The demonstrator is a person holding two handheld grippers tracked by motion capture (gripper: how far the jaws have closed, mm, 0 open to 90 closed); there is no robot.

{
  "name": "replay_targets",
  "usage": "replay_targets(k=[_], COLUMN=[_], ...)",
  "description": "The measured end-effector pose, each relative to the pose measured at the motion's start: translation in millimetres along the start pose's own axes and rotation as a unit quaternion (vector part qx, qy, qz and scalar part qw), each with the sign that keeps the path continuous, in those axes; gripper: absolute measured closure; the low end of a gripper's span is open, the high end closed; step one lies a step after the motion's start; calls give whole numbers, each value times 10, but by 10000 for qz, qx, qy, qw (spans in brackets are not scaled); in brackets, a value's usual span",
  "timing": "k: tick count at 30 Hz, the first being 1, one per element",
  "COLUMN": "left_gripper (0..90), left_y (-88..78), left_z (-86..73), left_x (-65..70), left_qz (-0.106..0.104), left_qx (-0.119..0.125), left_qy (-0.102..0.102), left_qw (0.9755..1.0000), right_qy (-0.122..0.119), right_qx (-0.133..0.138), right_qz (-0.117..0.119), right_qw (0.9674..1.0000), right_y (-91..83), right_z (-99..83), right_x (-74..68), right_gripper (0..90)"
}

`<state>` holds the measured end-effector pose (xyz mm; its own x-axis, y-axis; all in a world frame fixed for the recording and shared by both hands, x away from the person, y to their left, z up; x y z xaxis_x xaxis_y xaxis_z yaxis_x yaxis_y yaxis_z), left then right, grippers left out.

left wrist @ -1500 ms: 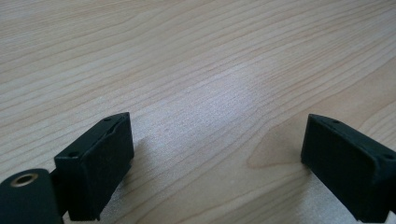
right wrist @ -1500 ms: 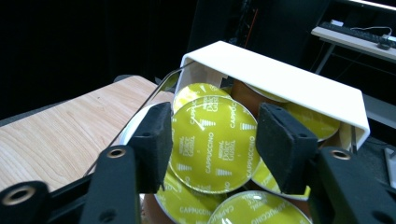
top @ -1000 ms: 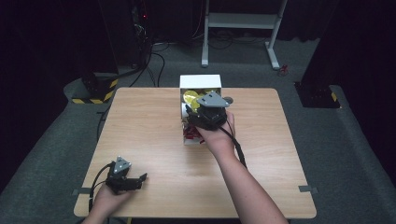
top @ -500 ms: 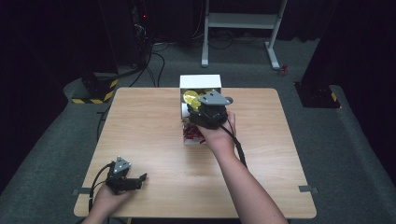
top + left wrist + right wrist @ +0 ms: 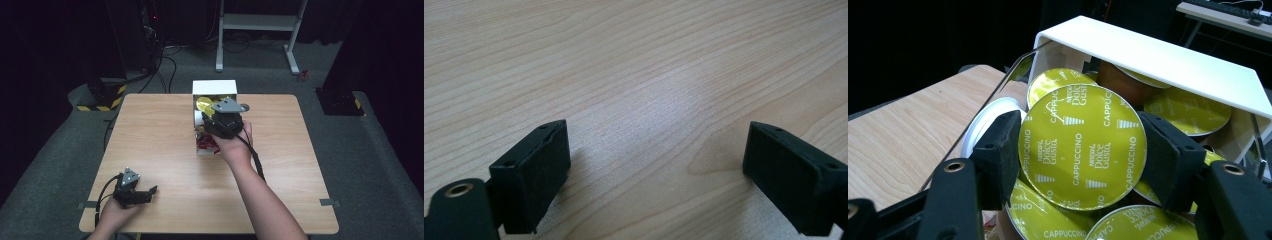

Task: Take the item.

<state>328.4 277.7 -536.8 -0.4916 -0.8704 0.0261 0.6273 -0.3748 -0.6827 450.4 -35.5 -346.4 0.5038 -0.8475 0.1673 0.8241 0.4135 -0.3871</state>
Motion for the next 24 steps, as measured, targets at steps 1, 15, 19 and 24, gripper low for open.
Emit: replay_targets(k=[1, 15, 19, 24], left_gripper=[120, 120, 120, 120], left_y=[0, 1, -1, 4], left_z=[0, 0, 1, 0], left_x=[0, 1, 1, 5], left_qz=[-1, 1, -4, 2], left_qx=[0, 2, -9, 23], left_qy=[0, -1, -5, -27], left_qw=[10000, 10000, 10000, 10000], right_qy=[14, 85, 67, 72], right_qx=[-4, 293, 419, 541], right_qz=[13, 90, 97, 162], right_qw=[10000, 9995, 9991, 9984], right_y=[-2, -154, -235, -312], right_z=[-1, 70, 96, 122], right_x=[2, 17, 14, 1], right_gripper=[380, 382, 382, 383])
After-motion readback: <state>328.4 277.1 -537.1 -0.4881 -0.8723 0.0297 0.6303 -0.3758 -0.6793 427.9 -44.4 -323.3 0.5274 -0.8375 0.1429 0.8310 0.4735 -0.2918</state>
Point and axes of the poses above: each handheld gripper's, and its own axes: y roughly forward along the jaws, z roughly out of its top, x roughly to its right, the point moved 1 cm from there along y, roughly forward along the jaws, and after that the axes turned 3 degrees about -z, right-handed, at the moved point
